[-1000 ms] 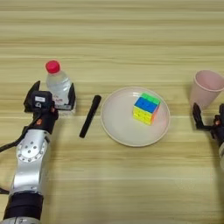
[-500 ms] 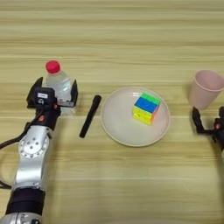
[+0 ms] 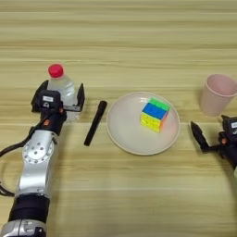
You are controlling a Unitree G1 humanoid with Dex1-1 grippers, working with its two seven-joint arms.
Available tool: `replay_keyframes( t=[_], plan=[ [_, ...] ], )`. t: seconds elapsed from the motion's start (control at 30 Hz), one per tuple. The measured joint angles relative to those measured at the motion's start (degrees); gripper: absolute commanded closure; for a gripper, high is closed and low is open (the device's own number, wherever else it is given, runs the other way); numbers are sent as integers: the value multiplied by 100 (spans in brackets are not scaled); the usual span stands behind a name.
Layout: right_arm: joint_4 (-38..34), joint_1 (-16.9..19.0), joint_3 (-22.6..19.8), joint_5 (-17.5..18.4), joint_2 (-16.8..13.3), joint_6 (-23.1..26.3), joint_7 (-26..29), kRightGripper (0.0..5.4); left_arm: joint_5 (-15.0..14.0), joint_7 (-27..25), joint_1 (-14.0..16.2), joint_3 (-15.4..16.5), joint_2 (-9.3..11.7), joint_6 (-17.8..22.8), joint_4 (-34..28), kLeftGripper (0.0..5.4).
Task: Move the objects on the table
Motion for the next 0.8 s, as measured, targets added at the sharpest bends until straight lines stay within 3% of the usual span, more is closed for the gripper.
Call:
replay_keyframes(
  t=[0.57,0.8],
  plan=[
    [-33,2,35,2,6,6,0,0,-150,-71,-20,21,-25,-16,-60,178],
    [-85,10,153,-67,6,-105,3,0,-155,-74,-15,9,-24,-14,-78,211]
  ],
)
